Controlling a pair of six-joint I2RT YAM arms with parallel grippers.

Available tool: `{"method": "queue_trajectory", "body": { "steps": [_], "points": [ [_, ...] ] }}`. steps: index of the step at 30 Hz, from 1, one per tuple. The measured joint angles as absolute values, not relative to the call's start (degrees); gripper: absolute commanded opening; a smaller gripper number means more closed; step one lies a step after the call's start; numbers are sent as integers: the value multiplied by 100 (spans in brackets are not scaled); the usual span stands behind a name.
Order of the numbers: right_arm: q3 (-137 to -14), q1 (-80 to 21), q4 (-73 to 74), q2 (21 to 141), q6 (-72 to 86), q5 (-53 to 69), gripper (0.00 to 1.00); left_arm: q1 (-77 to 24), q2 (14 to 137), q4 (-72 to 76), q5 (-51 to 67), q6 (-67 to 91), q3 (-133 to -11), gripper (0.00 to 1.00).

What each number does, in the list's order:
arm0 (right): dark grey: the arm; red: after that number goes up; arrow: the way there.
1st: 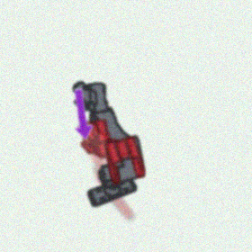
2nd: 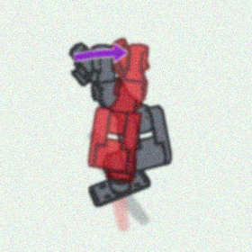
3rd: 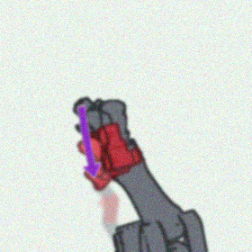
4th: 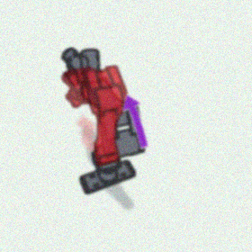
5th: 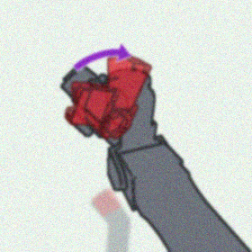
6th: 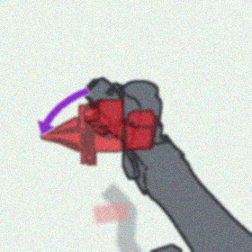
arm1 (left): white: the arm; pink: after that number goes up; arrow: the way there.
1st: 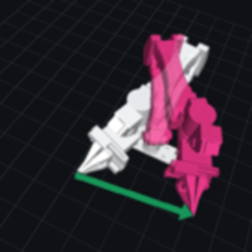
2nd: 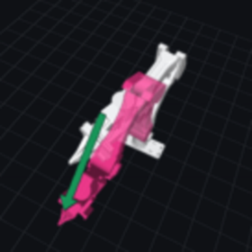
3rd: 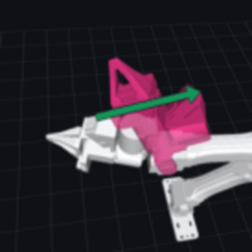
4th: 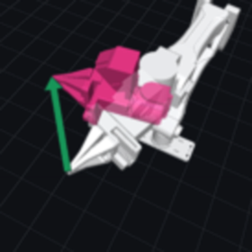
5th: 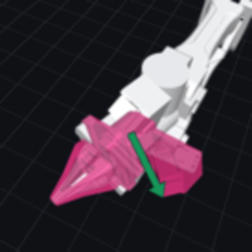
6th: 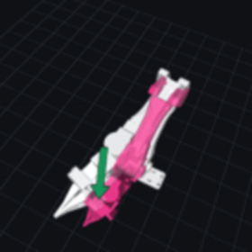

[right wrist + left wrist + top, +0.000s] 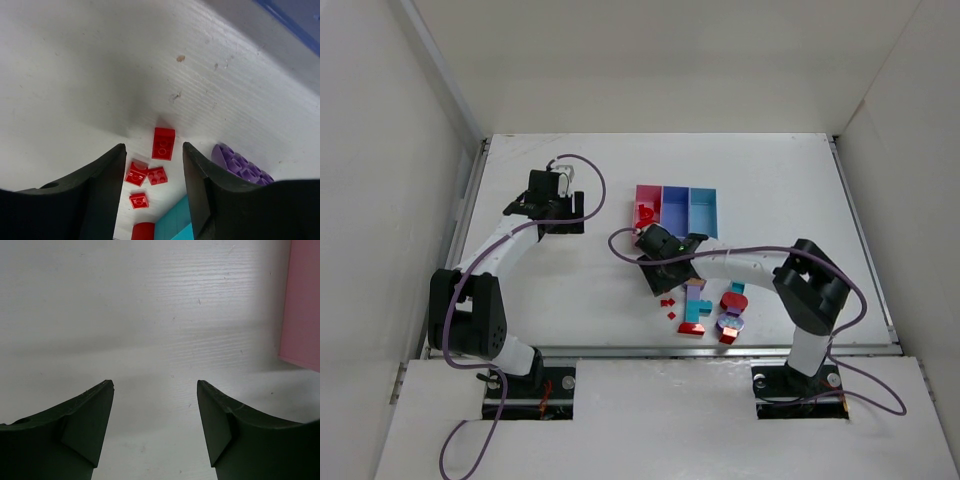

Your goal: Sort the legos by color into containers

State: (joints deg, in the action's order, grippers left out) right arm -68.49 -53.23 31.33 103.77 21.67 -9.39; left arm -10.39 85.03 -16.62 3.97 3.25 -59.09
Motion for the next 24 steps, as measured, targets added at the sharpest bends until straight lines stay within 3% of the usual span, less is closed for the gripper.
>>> {"method": "queue_trajectory", "body": {
  "steps": [11,14,15,17,24],
  "points": [
    [-6956,-5323,3138,10536,2121,-965,48,-1039,8503,-1625,397,283,-5909,65],
    [-6914,-5323,3127,10541,2115,-987,29,-1039,8503,-1616,397,283,-5909,65],
    [-6890,-5323,3109,10541,2117,-985,14,-1039,8503,-1612,397,283,-5909,65],
    [-6862,-5323,3081,10538,2119,-987,1,-1039,8503,-1608,397,283,-5909,65],
    [-6864,-5323,3041,10475,1925,-919,0,-1039,8503,-1608,395,283,-5909,65]
  ]
}}
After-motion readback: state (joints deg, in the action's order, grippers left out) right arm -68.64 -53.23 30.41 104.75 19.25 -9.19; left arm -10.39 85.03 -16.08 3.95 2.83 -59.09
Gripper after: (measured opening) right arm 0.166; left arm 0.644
